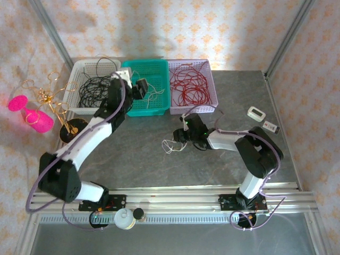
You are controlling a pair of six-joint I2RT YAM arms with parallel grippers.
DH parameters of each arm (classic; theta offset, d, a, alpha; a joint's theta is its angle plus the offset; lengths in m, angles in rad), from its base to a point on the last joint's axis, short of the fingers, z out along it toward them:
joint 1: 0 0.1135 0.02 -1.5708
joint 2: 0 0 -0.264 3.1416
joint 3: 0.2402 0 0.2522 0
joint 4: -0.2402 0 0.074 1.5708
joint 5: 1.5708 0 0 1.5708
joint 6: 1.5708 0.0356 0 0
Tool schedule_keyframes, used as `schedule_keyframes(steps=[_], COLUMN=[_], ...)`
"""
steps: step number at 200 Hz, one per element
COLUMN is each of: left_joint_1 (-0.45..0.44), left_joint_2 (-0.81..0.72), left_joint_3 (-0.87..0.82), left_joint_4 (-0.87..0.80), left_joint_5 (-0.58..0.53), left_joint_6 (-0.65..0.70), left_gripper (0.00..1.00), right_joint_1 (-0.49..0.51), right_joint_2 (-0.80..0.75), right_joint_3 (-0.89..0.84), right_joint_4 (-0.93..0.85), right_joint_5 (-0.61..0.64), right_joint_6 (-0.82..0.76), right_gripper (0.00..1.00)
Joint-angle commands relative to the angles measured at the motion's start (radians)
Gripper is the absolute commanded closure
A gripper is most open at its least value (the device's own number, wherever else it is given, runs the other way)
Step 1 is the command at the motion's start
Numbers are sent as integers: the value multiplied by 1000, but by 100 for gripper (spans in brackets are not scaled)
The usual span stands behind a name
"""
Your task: Untangle the cables
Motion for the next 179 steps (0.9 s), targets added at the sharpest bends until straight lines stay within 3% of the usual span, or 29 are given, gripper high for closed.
schedule_keyframes(steps=[1, 36, 75, 99, 130, 179], left_joint_1=[-33, -69, -99, -121, -161, -187], left_joint_2=[-81, -204, -272, -276, -260, -186], left_joint_3=[-117, -258, -336, -370, -456, -596], left_joint_4=[-33, -44, -21, 42, 247, 654], left_joint_5=[-5, 24, 66, 181, 349, 446], left_joint_6=[-19, -34, -51, -39, -30, -51], left_gripper=[36, 36, 36, 37, 36, 25], right_joint_1=[13, 17, 17, 17, 17, 17], right_joint_2=[35, 59, 22, -91, -237, -350], right_joint_3=[25, 18, 72, 120, 194, 320], right_joint_4=[2, 43, -58, -172, -310, -478], right_joint_5=[39, -5, 20, 37, 20, -53], right_joint_6=[-26, -38, -67, -89, -118, -118], right_gripper=[61, 80, 100, 100, 100, 100])
